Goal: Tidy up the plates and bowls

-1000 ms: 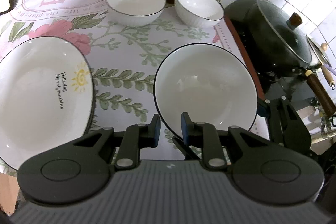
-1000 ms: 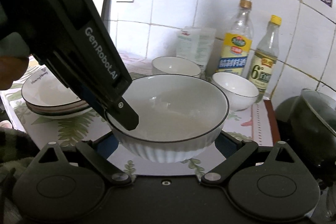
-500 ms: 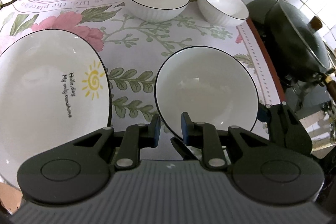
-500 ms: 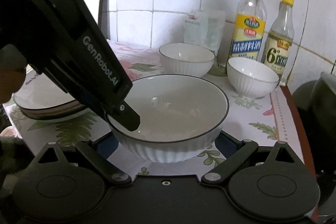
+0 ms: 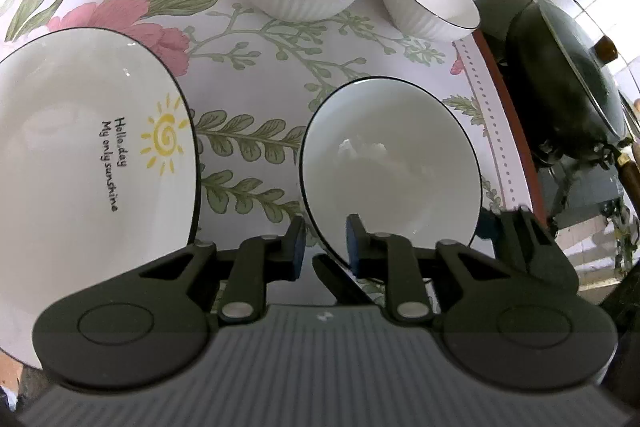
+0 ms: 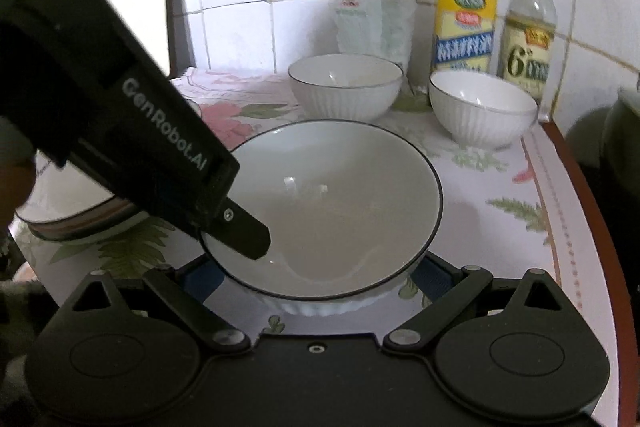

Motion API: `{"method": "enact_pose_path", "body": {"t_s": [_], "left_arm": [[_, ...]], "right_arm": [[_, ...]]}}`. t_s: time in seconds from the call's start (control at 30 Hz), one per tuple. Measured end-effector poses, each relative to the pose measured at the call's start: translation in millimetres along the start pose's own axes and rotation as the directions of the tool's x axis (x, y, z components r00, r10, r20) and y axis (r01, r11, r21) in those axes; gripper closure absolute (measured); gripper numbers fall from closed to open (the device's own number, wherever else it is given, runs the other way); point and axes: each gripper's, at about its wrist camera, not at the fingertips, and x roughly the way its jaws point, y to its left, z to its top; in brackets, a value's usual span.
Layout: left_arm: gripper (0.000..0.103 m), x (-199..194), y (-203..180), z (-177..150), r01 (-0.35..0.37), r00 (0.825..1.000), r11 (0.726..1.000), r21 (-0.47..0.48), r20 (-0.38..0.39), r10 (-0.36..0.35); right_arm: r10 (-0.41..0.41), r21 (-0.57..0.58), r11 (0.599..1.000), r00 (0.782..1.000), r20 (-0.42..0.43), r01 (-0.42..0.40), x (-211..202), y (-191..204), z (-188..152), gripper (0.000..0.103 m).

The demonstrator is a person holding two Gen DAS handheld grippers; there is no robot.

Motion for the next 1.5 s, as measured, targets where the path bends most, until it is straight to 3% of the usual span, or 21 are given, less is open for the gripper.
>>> {"method": "enact_pose_path", "body": {"t_s": [0.27, 0.37, 0.57, 0.8, 0.93, 1.2, 1.5], "left_arm": [[0.074, -24.5, -2.9, -2.7, 0.040, 0.999, 0.999, 0.006, -0.006, -0.040], [0.073, -43.1, -2.9, -0.9, 0.060, 0.998, 0.998, 0.014, 0.016, -0.060], [0.066, -81.5, -2.2, 6.2, 0.067, 0.995, 0.996, 0.051, 0.072, -0.071], [0.061, -113.9, 0.8, 18.3, 0.055, 0.992, 0.993, 0.107, 0.109, -0.067], [0.056, -126.1, 5.0, 30.5, 0.027, 0.988, 0.989, 0.142, 0.147, -0.048], [0.050, -116.3, 24.5, 64.1, 0.005, 0.973, 0.993, 0.116, 0.230, -0.032], [0.051, -69.7, 58.0, 106.4, -0.029, 0.968, 0.999, 0.016, 0.250, 0.024]], "right_arm": [[0.068, 0.115, 0.991, 0.997, 0.046, -0.073, -46.6, -2.8, 8.9, 0.003], [0.114, 0.176, 0.977, 0.993, 0.041, -0.120, -63.9, -9.4, 17.6, 0.003], [0.130, 0.247, 0.960, 0.991, 0.031, -0.133, -94.3, -20.5, 39.7, 0.004], [0.189, 0.400, 0.899, 0.982, 0.012, -0.178, -110.2, -36.6, 73.1, 0.013], [0.252, 0.494, 0.841, 0.968, 0.004, -0.221, -103.2, -40.8, 91.4, 0.016], [0.199, 0.490, 0.859, 0.979, -0.053, -0.148, -64.8, -30.2, 129.6, 0.020], [0.133, 0.567, 0.823, 0.983, -0.128, -0.037, -5.8, -60.4, 165.1, 0.020]]}}
